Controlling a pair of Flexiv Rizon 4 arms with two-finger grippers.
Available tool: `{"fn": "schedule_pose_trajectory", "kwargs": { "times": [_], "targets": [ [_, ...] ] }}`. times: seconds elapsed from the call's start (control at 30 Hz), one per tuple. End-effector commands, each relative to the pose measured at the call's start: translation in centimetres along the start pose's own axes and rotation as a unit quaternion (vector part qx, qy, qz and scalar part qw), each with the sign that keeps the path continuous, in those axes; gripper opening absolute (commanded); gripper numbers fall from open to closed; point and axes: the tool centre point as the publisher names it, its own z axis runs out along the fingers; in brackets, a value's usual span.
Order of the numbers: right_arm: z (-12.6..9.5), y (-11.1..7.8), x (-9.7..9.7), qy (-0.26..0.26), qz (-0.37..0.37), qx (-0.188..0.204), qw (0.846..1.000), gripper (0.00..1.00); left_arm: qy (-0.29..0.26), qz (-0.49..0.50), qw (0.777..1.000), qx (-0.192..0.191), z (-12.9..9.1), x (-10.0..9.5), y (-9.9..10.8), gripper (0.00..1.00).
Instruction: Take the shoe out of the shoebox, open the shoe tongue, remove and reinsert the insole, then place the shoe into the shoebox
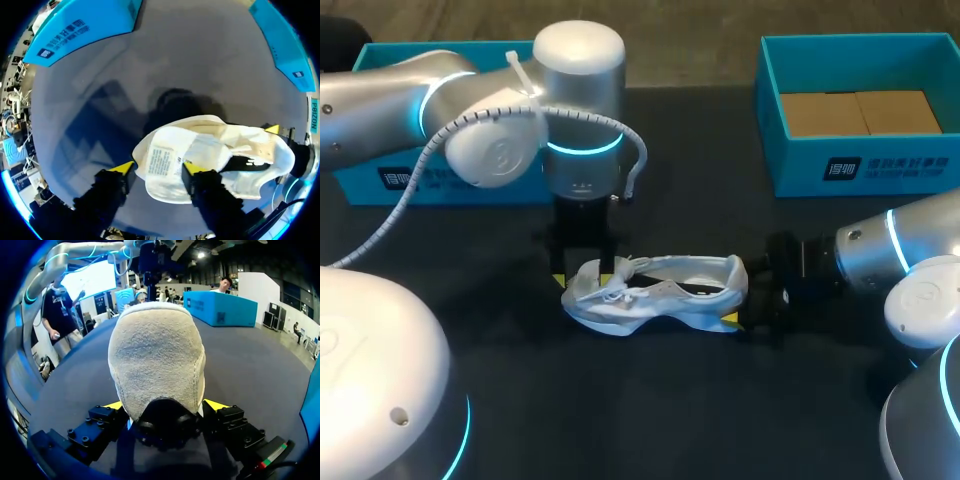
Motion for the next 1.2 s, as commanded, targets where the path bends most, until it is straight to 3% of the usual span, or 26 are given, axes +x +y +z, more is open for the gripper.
{"fn": "schedule_pose_trajectory", "kwargs": {
  "times": [0.03,0.27,0.47,0.67,0.9,0.93,0.97,1.0,1.1,1.13,1.2],
  "targets": [
    [0.4,-0.1,0.1,-0.001,0.000,0.001,1.000,0.00,0.009,0.012,1.000,0.017,-1.8,-0.5,0.7,1.00],
    [0.4,-0.1,0.1,-0.001,0.000,0.001,1.000,0.00,0.034,0.074,0.996,0.039,-4.4,0.9,-0.1,1.00],
    [0.4,-0.1,0.1,-0.001,0.000,0.001,1.000,0.00,0.057,0.224,0.972,0.043,-6.2,3.0,-0.4,1.00],
    [0.4,-0.1,0.1,-0.001,0.000,0.001,1.000,0.00,0.035,0.412,0.910,0.012,-8.3,4.1,-0.9,1.00],
    [0.4,-0.1,0.1,-0.001,0.000,0.001,1.000,0.00,0.027,0.550,0.835,-0.006,-10.9,4.3,-1.7,1.00],
    [0.4,-0.1,0.1,-0.001,0.000,0.001,1.000,0.00,0.032,0.566,0.824,-0.008,-11.2,4.5,-1.9,0.95],
    [0.4,-0.1,0.1,-0.001,0.000,0.001,1.000,0.00,0.032,0.581,0.814,-0.008,-11.7,4.9,-2.1,0.70],
    [0.4,-0.1,0.1,-0.001,0.000,0.001,1.000,0.00,0.029,0.590,0.807,-0.006,-11.9,5.3,-2.3,0.64],
    [0.4,-0.1,0.1,-0.001,0.000,0.001,1.000,0.00,0.026,0.622,0.783,0.000,-12.7,6.4,-2.3,0.05],
    [0.4,-0.1,0.1,-0.001,0.000,0.001,1.000,0.00,0.029,0.632,0.774,0.001,-13.0,6.7,-2.3,0.00],
    [0.4,-0.1,0.1,-0.001,0.000,0.001,1.000,0.00,0.026,0.651,0.759,0.000,-13.4,7.4,-2.3,0.00]
  ]
}}
